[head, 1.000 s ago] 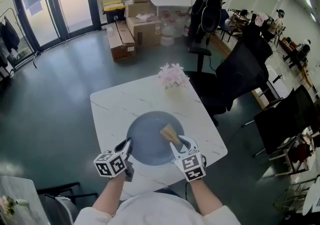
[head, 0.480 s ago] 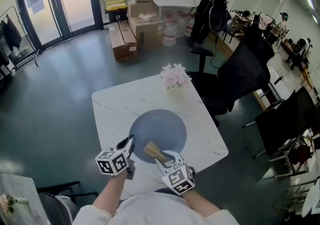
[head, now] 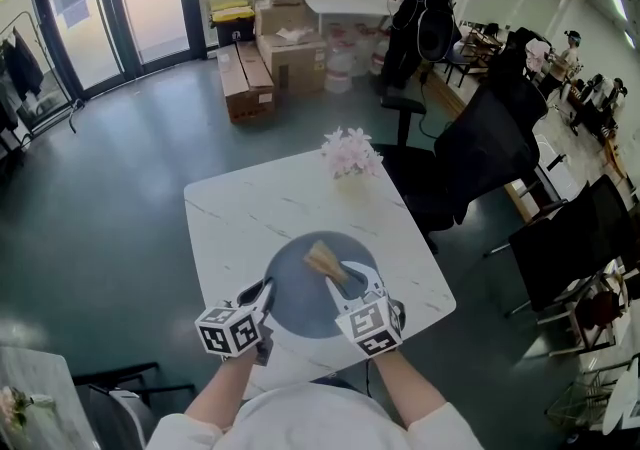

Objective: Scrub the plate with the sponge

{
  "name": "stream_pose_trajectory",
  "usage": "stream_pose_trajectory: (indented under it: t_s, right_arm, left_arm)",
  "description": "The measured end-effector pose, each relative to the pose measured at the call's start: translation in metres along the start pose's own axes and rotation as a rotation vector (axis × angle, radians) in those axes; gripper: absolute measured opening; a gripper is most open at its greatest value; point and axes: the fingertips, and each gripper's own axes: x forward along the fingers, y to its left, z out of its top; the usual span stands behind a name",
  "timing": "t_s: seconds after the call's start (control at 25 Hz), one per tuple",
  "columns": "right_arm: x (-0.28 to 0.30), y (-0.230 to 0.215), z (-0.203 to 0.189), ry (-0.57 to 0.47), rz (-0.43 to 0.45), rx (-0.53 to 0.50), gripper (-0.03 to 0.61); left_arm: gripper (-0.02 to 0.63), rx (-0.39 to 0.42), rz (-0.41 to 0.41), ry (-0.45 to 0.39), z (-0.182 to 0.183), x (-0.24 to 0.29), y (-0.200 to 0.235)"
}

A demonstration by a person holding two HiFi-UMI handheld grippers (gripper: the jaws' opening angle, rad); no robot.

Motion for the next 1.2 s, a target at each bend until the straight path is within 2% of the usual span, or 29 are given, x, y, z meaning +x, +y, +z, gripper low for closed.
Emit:
stream_pose_trajectory:
  t_s: [0.2,0.36,0.6,0.88,1.0,1.2]
  right_arm:
    - [-0.014,-0.031,-0.028,0.06,-0.075,0.043,0.126]
    - [-0.021,-0.028,-0.052,0.118,-0.076,0.04,0.126]
    - [-0.018,0.023,-0.077,0.197,0.045,-0.029,0.126]
    - [-0.003,0.098,-0.059,0.151,0.258,-0.038,0.126]
    - [0.005,0.106,-0.043,0.129,0.281,-0.054,0.126]
    - [0.016,0.095,-0.017,0.089,0.262,-0.106,0.126]
  left_arm:
    - [0.044,-0.035,0.015,-0.026,0.008,0.0,0.009]
    - [0.044,-0.056,0.043,-0.057,0.018,0.001,0.021]
    - [0.044,-0.057,0.077,-0.082,0.03,0.003,0.032]
    - [0.044,-0.06,0.081,-0.067,0.023,0.003,0.034]
    - [0.044,-0.043,0.071,-0.043,0.015,0.002,0.027]
    - [0.044,-0.014,0.042,-0.006,0.001,0.002,0.013]
